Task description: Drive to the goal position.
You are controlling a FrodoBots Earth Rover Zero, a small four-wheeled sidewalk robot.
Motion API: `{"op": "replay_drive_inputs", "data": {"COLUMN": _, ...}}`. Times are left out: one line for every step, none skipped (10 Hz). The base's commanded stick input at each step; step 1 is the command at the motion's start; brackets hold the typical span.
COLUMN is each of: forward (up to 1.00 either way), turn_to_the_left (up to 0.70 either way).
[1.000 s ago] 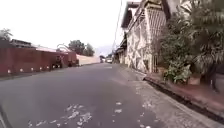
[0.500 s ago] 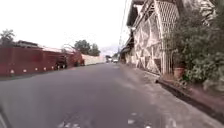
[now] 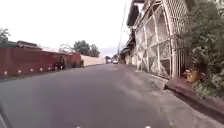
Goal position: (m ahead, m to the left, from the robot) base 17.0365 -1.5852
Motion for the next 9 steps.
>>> {"op": "replay_drive_inputs", "data": {"forward": 1.00, "turn_to_the_left": 0.02}}
{"op": "replay_drive_inputs", "data": {"forward": 1.00, "turn_to_the_left": 0.02}}
{"op": "replay_drive_inputs", "data": {"forward": 1.00, "turn_to_the_left": 0.02}}
{"op": "replay_drive_inputs", "data": {"forward": 1.00, "turn_to_the_left": 0.02}}
{"op": "replay_drive_inputs", "data": {"forward": 1.00, "turn_to_the_left": 0.02}}
{"op": "replay_drive_inputs", "data": {"forward": 1.00, "turn_to_the_left": 0.02}}
{"op": "replay_drive_inputs", "data": {"forward": 1.00, "turn_to_the_left": 0.02}}
{"op": "replay_drive_inputs", "data": {"forward": 1.00, "turn_to_the_left": 0.02}}
{"op": "replay_drive_inputs", "data": {"forward": 1.00, "turn_to_the_left": 0.02}}
